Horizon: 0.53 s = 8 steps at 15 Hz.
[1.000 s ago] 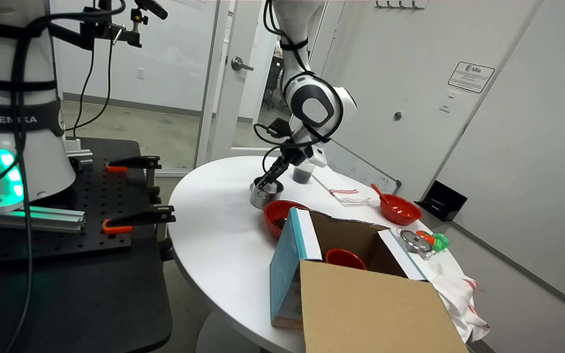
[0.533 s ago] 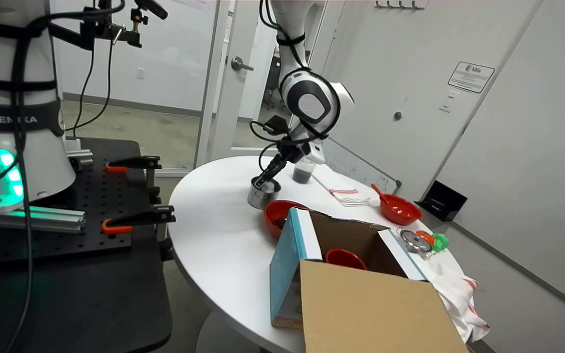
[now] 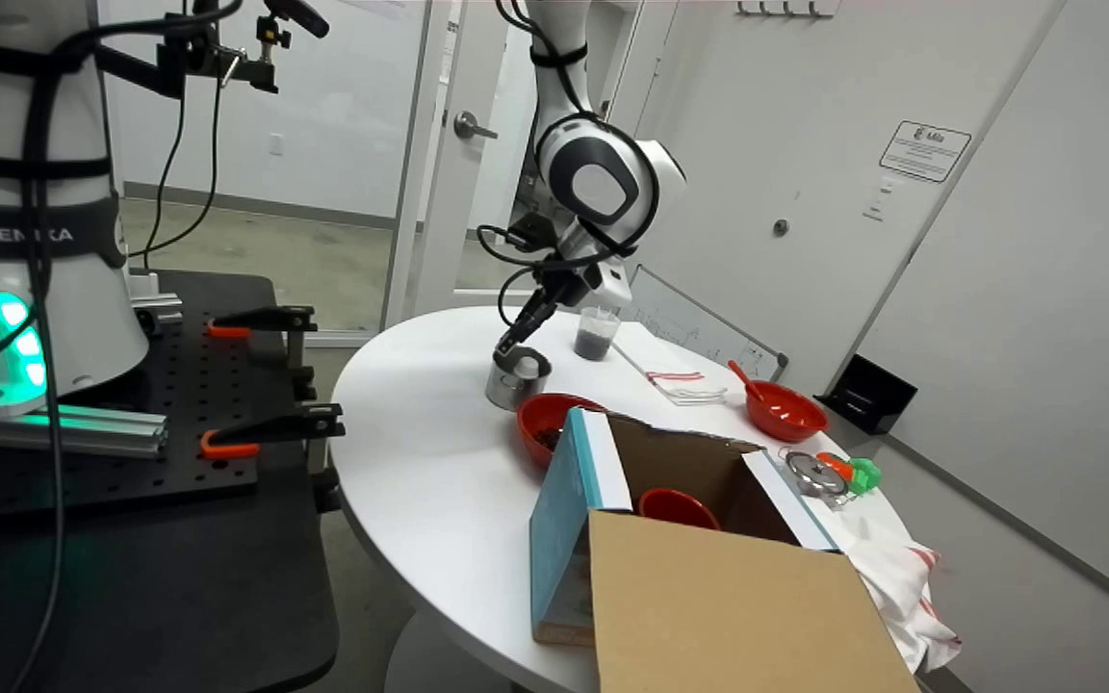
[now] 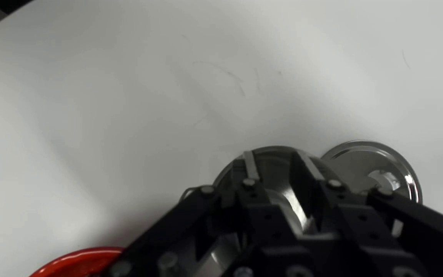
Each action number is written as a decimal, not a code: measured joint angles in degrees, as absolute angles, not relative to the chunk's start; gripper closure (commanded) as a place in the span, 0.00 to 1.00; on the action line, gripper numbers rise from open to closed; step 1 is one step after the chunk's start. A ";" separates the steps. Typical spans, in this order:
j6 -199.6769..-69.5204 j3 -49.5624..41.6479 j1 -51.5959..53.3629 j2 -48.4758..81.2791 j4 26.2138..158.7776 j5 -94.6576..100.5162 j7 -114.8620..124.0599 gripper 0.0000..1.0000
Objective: Pace the salt shaker in the pot
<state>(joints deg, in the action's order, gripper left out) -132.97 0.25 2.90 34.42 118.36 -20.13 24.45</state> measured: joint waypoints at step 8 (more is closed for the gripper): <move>-135.85 1.04 3.90 21.36 130.83 -15.88 19.22 0.00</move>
